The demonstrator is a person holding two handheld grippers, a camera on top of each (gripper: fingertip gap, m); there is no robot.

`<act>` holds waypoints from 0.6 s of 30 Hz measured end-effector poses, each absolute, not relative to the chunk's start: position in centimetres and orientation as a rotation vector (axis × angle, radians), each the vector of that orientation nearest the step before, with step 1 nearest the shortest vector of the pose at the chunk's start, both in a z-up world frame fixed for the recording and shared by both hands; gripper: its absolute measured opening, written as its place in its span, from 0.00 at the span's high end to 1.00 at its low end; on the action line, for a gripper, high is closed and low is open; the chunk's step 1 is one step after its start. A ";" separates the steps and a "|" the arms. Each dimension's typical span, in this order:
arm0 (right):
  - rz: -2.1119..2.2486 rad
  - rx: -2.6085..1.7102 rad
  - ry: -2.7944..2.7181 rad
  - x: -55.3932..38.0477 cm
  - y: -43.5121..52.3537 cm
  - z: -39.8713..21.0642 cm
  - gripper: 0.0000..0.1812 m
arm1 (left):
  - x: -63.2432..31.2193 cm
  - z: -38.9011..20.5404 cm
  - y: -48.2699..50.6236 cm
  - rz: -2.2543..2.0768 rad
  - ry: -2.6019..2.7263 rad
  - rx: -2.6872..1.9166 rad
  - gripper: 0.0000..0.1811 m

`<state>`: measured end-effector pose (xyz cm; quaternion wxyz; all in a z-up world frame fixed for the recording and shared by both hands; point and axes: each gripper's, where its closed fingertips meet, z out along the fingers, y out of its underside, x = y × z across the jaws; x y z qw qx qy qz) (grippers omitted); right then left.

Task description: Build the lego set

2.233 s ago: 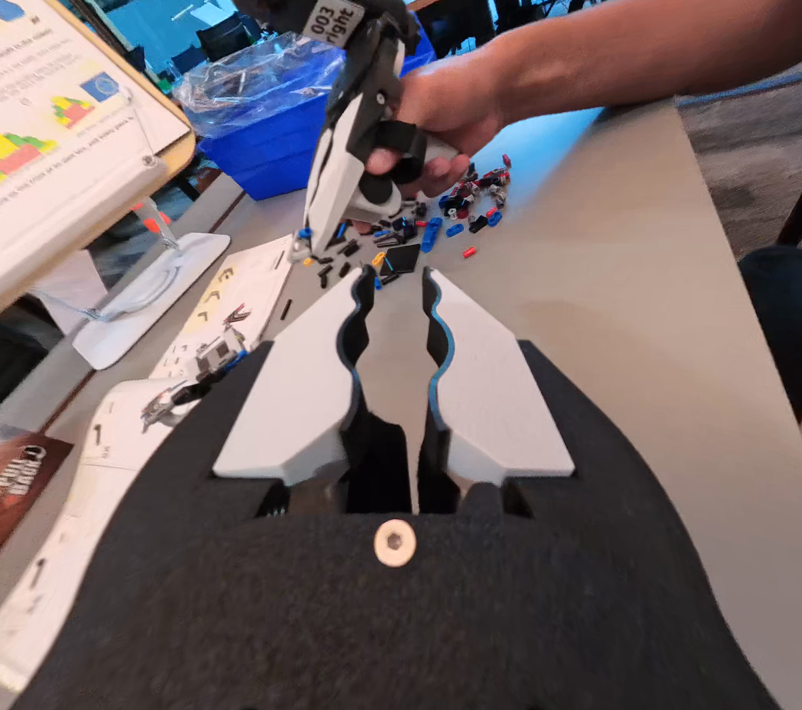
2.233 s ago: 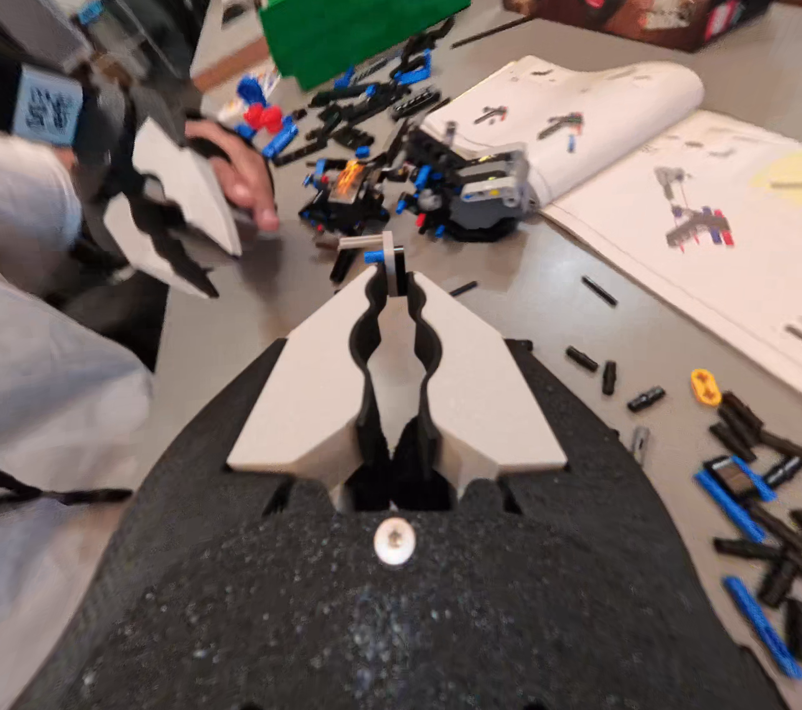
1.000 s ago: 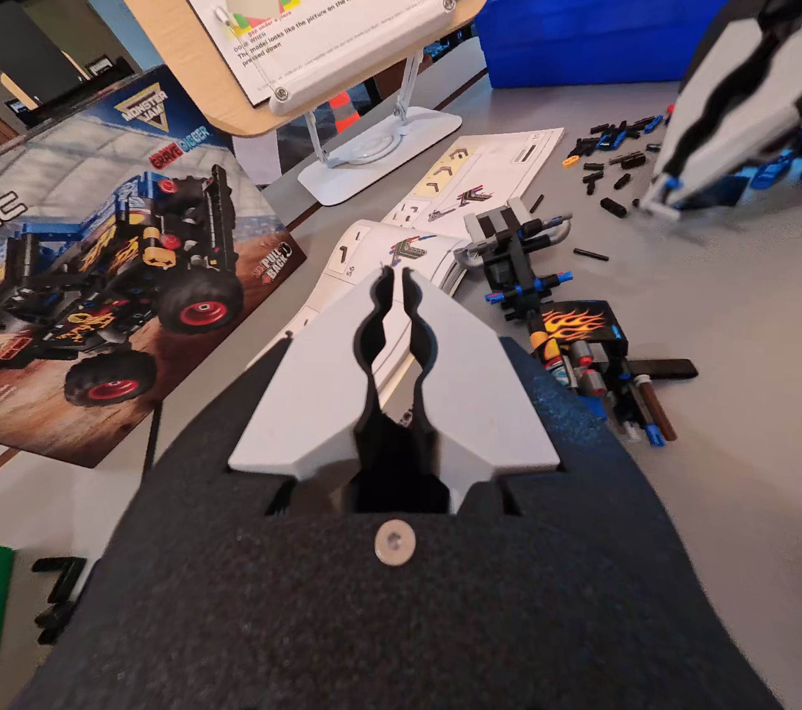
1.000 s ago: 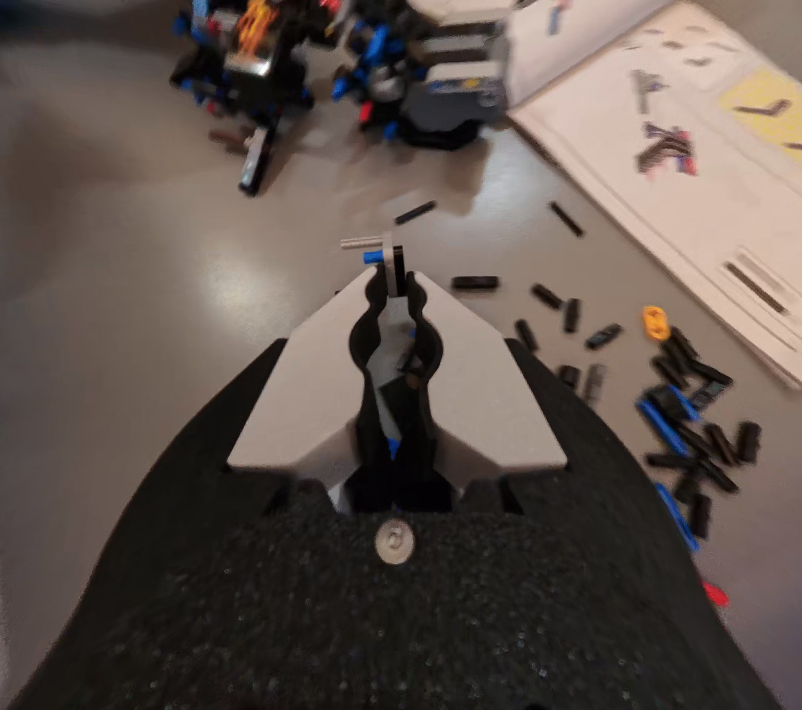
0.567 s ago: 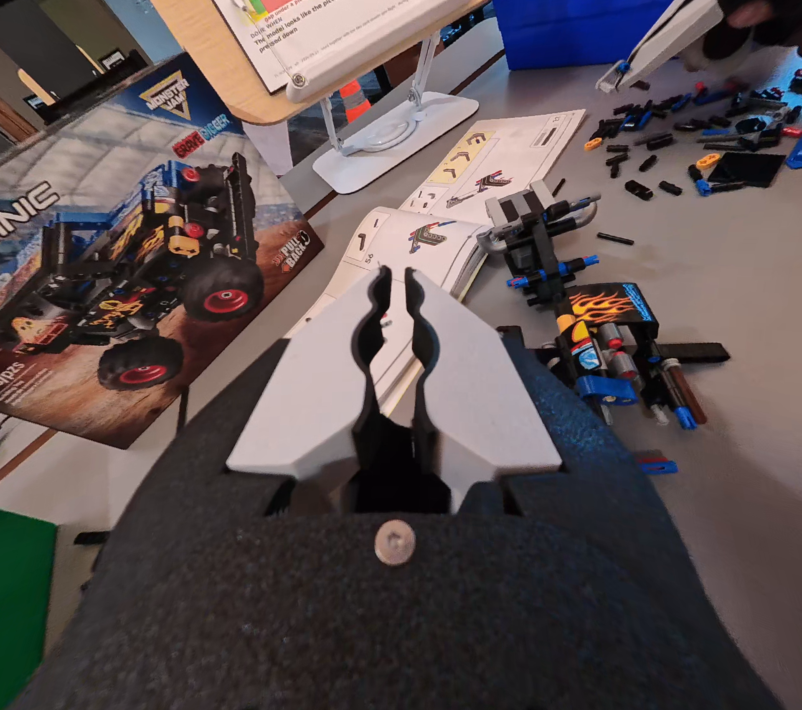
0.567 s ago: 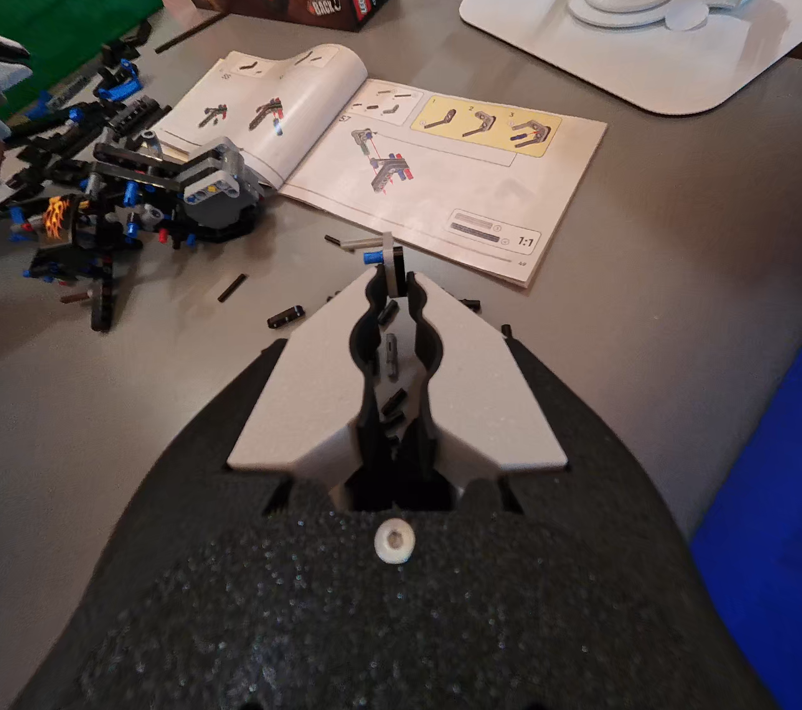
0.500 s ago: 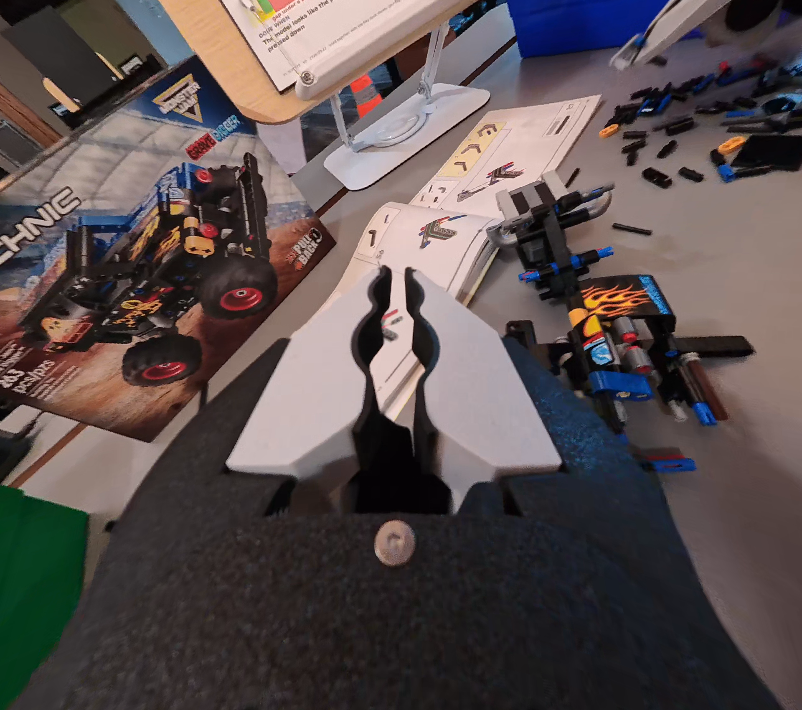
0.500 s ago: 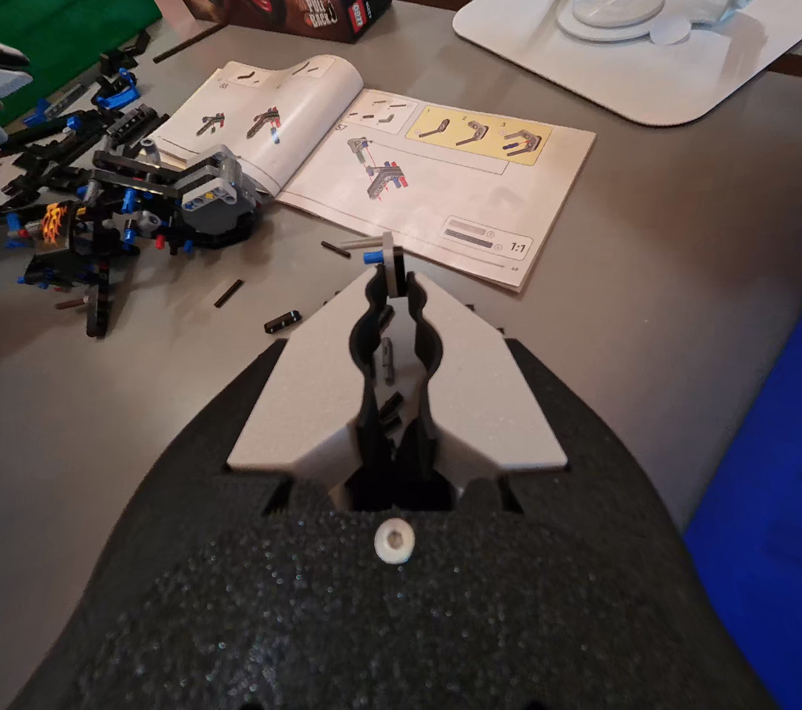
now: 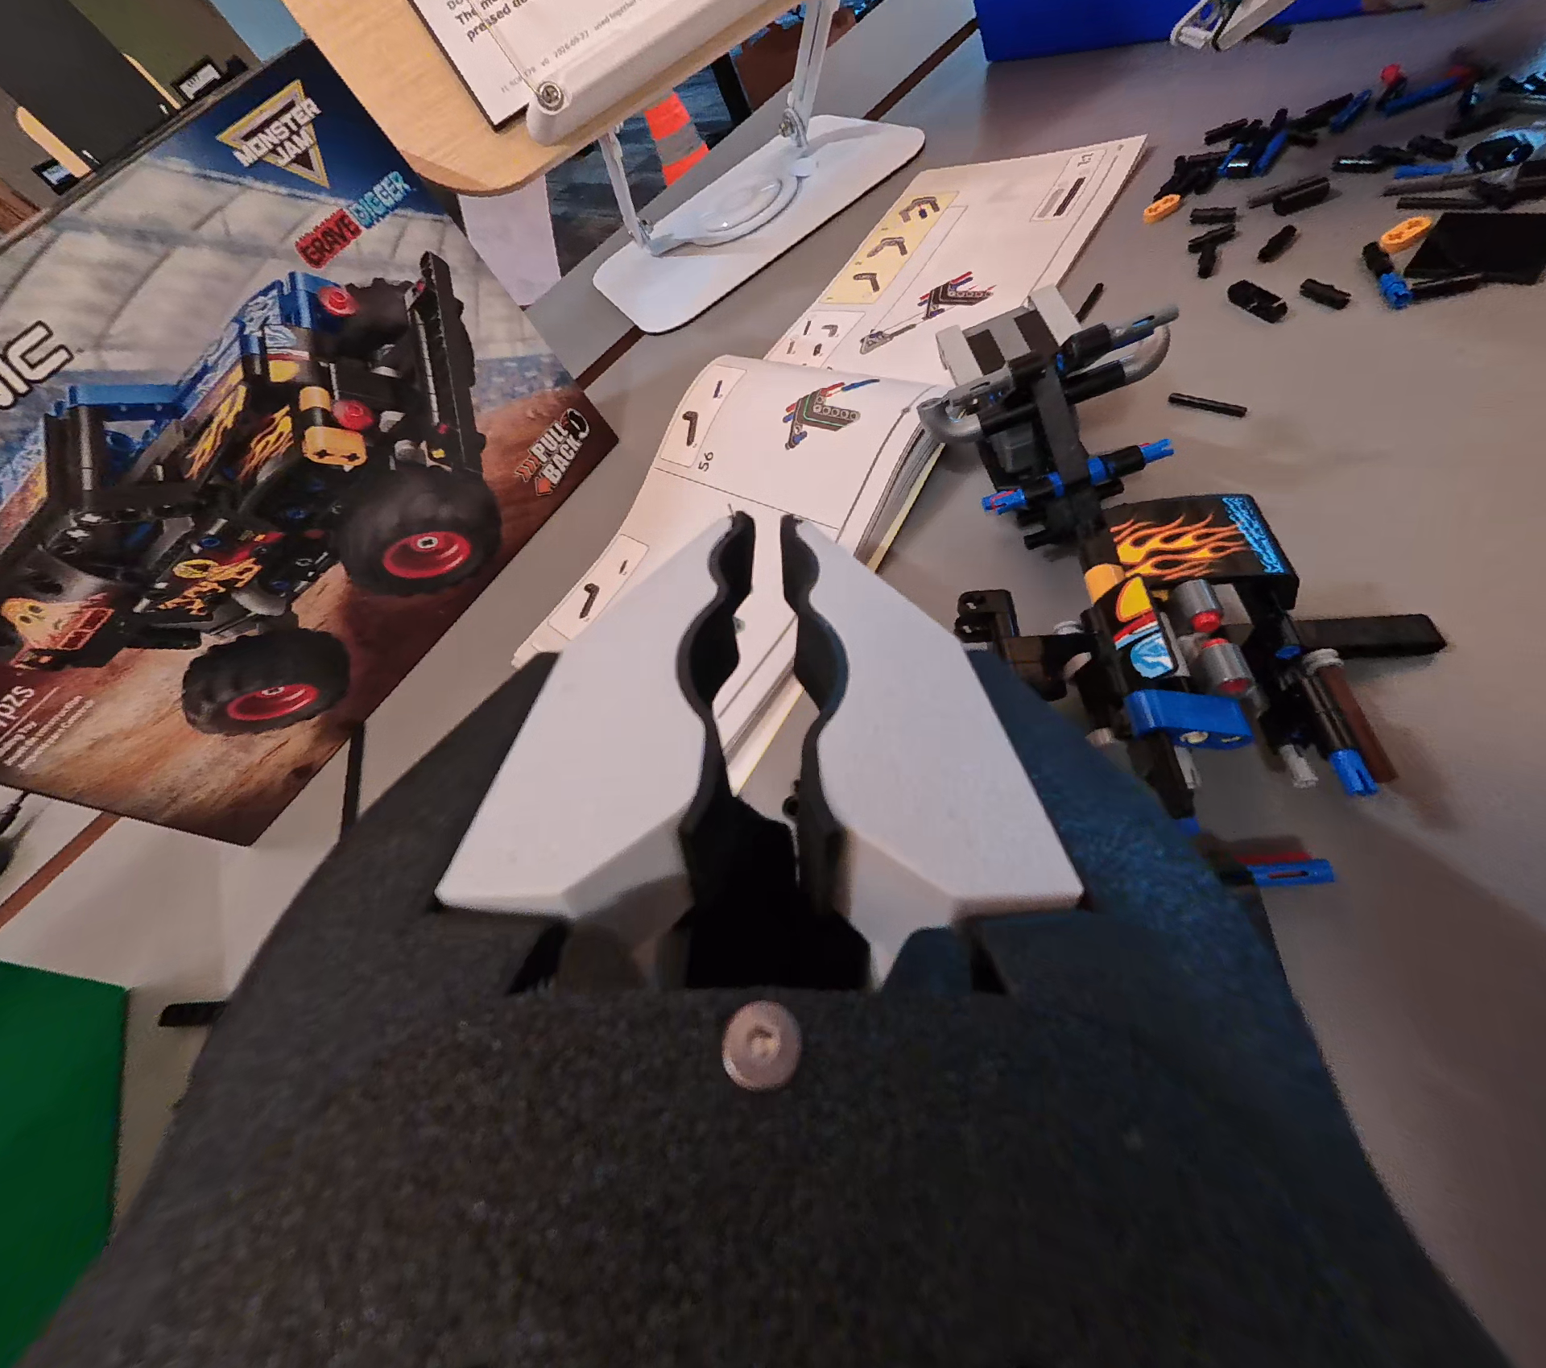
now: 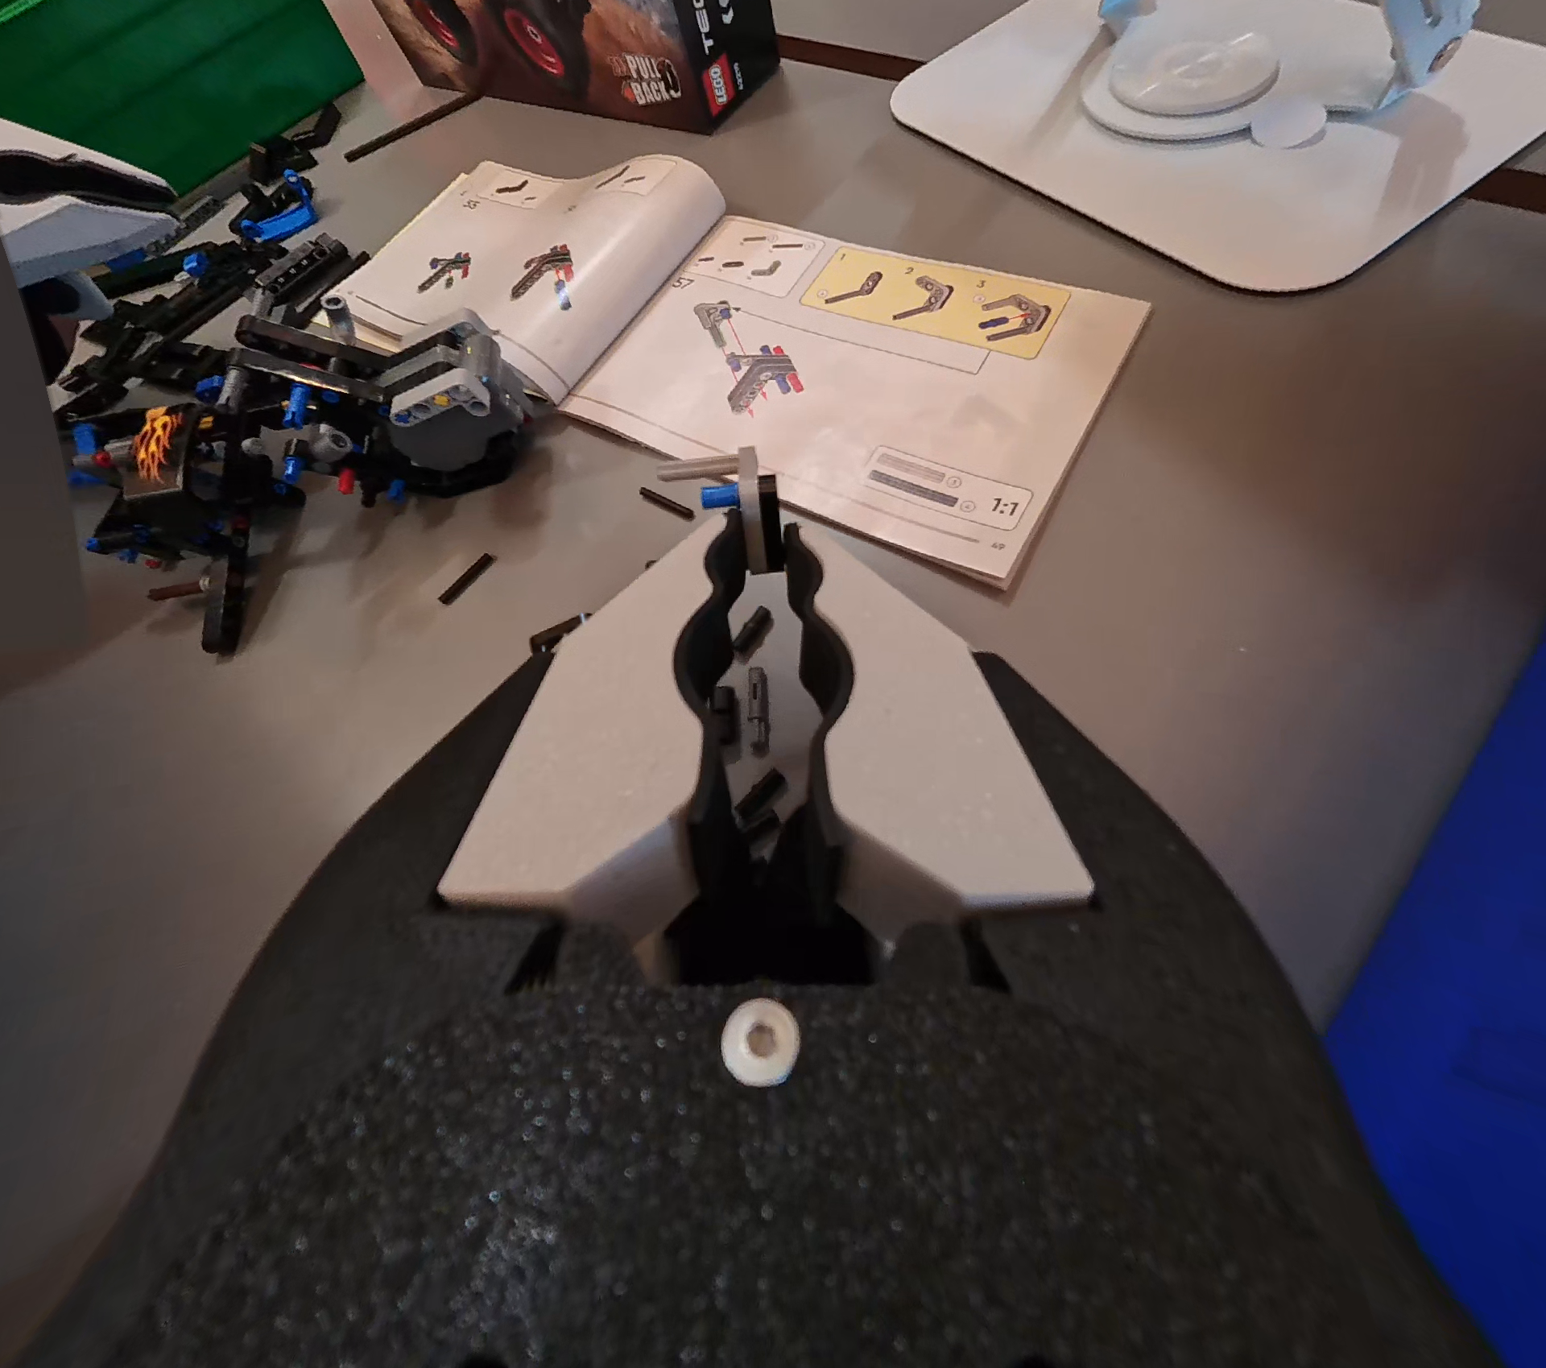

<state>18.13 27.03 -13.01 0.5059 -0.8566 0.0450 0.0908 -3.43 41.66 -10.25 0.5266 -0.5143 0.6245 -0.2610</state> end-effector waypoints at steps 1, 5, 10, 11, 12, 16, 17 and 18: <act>0.229 -2.065 0.106 18.0 27.1 -13.0 0.96 | -3.4 -10.2 41.7 -0.621 1.492 -1.227 0.97; 0.281 -2.062 0.088 17.1 27.2 -13.0 0.96 | -3.5 -10.1 41.6 -0.643 1.485 -1.239 0.97; 0.392 -2.117 -0.153 12.0 26.6 -13.0 0.96 | -3.6 -9.6 41.5 -0.609 1.484 -1.214 0.97; 0.405 -2.129 -0.254 10.3 26.3 -13.2 0.96 | -3.6 -9.3 41.4 -0.601 1.483 -1.205 0.97; 0.410 -2.150 -0.352 8.7 25.9 -13.6 0.96 | -3.7 -9.1 41.3 -0.593 1.480 -1.201 0.97; 0.446 -2.210 -0.620 3.3 24.3 -15.7 0.96 | -4.4 -8.1 41.9 -0.564 1.457 -1.227 0.97; 0.431 -2.226 -0.659 2.5 24.1 -16.3 0.96 | -4.7 -7.5 42.4 -0.537 1.440 -1.218 0.98; 0.408 -2.240 -0.690 1.9 24.0 -16.8 0.96 | -5.2 -6.6 42.9 -0.497 1.416 -1.199 0.98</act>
